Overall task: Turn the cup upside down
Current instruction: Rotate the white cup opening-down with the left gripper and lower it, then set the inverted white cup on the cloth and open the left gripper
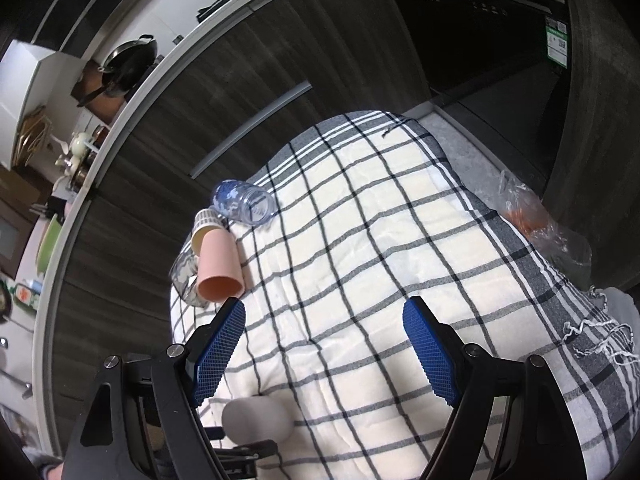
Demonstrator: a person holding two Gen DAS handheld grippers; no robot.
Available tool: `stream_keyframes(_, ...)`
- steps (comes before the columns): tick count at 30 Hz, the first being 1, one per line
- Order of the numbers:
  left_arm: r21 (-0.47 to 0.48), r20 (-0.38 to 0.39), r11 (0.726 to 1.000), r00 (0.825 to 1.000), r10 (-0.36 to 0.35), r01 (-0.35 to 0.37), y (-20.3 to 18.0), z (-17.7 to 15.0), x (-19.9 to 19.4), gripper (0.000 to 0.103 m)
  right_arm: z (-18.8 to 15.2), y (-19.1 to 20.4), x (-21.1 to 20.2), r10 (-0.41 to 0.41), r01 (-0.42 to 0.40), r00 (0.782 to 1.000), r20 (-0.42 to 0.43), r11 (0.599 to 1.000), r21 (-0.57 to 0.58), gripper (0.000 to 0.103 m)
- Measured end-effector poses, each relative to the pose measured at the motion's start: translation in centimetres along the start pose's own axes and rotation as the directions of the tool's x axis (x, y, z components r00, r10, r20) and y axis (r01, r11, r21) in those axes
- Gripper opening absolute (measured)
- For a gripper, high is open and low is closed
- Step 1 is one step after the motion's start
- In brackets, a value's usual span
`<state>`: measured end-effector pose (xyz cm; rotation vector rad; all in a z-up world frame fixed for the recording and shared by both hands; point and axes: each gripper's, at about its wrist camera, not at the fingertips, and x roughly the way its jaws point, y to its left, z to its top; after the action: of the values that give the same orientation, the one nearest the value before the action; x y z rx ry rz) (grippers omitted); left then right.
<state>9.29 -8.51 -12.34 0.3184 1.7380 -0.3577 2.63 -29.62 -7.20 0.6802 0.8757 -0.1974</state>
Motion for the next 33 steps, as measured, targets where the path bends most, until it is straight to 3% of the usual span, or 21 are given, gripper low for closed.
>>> stream_keyframes(2,0.000,0.084,1.000,0.996,0.007,-0.007,0.1,-0.9,-1.8,0.080,-0.3,0.7,-0.4,-0.006,0.006,1.000,0.009,0.999,-0.033,0.081)
stream_keyframes(5,-0.039,0.224,0.999,0.974,0.020,-0.012,0.6,-2.7,-4.6,0.083,-0.8,1.8,-0.9,-0.022,0.024,0.999,0.025,0.996,-0.087,0.081)
stream_keyframes(9,-0.105,0.320,0.994,0.947,-0.009,0.044,2.4,-4.3,-4.7,0.083,-1.8,3.5,-1.4,-0.054,0.061,0.998,0.042,0.983,-0.171,0.081)
stream_keyframes(15,-0.152,0.464,0.988,0.885,0.038,0.038,3.0,-6.5,-5.1,0.083,-2.9,5.4,-2.4,-0.082,0.096,0.995,0.064,0.958,-0.271,0.081)
stream_keyframes(21,-0.191,0.555,0.981,0.828,0.077,0.037,3.1,-8.1,-5.1,0.083,-4.8,7.5,-3.3,-0.100,0.132,0.990,0.102,0.914,-0.384,0.081)
stream_keyframes(23,-0.208,0.589,0.977,0.803,0.087,0.046,3.3,-8.9,-5.4,0.083,-5.5,7.9,-3.6,-0.103,0.146,0.987,0.126,0.902,-0.407,0.081)
stream_keyframes(28,-0.229,0.689,0.973,0.708,0.156,0.008,3.4,-11.0,-6.6,0.083,-7.3,8.8,-4.5,-0.107,0.181,0.977,0.182,0.870,-0.459,0.081)
stream_keyframes(29,-0.244,0.710,0.970,0.681,0.178,0.001,3.4,-11.6,-6.9,0.083,-7.6,8.9,-4.8,-0.102,0.181,0.976,0.193,0.870,-0.459,0.081)
stream_keyframes(31,-0.264,0.741,0.964,0.643,0.193,0.015,3.7,-12.6,-7.2,0.083,-8.0,8.9,-5.2,-0.092,0.183,0.973,0.213,0.869,-0.460,0.081)
stream_keyframes(33,-0.269,0.762,0.962,0.620,0.190,0.036,3.9,-13.4,-7.3,0.083,-8.5,8.9,-5.6,-0.084,0.187,0.969,0.233,0.863,-0.468,0.081)
